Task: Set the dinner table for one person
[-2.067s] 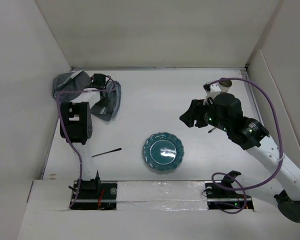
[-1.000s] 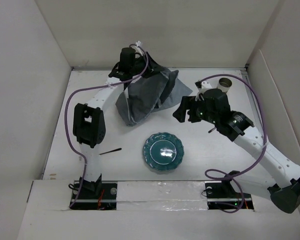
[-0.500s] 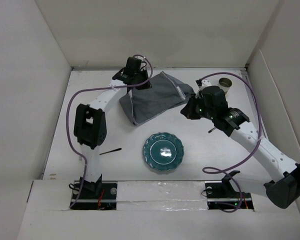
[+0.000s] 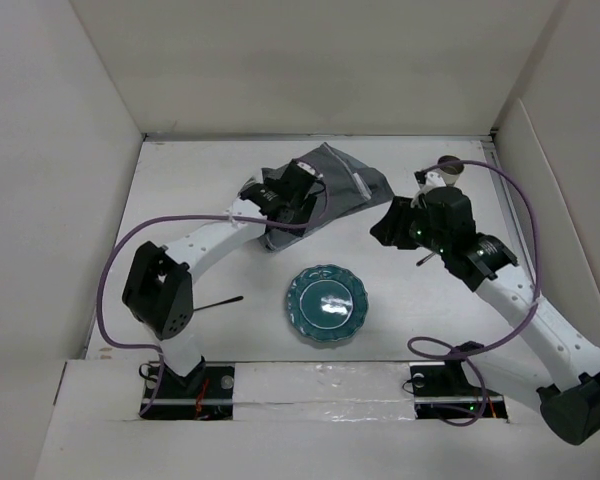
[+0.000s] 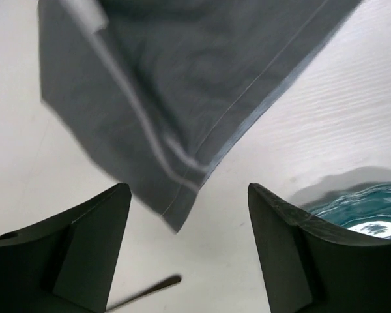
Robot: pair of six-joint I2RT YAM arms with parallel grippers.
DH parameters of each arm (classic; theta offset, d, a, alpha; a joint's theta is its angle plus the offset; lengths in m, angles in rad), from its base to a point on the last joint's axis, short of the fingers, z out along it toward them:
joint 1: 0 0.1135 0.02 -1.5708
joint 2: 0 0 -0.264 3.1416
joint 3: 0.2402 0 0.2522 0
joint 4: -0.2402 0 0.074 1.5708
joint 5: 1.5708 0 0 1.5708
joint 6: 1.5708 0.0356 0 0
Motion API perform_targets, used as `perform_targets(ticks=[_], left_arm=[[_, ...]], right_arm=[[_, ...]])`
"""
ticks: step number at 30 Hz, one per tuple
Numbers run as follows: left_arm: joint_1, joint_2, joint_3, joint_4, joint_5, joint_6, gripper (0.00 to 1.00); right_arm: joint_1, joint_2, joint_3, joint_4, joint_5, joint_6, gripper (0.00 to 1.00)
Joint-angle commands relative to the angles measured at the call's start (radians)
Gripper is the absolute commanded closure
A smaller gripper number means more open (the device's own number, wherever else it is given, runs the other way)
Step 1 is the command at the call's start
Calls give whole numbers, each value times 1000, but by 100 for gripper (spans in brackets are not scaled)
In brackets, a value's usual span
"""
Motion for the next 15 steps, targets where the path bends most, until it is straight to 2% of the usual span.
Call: perform_targets(ticks=[1, 2, 4, 6, 7, 8, 9, 10, 11, 12, 15], left_arm=[[11, -104, -40, -124, -173, -67, 30], [29, -124, -44, -145, -169, -109, 29], [68, -147, -67, -182, -105, -196, 29], [139, -229, -160, -96, -48, -297, 29], [208, -295, -229, -16, 66, -351, 29], [209, -329, -230, -15, 67, -383, 29], [280, -363, -288, 58, 90, -412, 29], [322, -395, -320, 93, 140, -440, 29], [368, -455, -345, 130, 174, -465, 29], [466, -481, -398, 199, 209, -516, 29], [613, -559, -507, 314, 387, -592, 32]], right_arm=[[-22, -82, -44, 44, -22, 2, 48], [-23, -95, -56, 57, -27, -1, 43], [-23, -121, -82, 75, -46, -2, 41], [-23, -118, -101, 101, -112, -14, 45], [-23, -77, -92, 112, -169, -34, 61], [-23, -76, -92, 115, -169, -42, 77], [-4, -55, -63, 115, -198, -53, 94], [11, -29, -41, 112, -200, -60, 100], [42, 29, -20, 112, -198, -79, 100], [59, 61, 31, 110, -186, -86, 100], [135, 199, 141, 126, -148, -93, 98]])
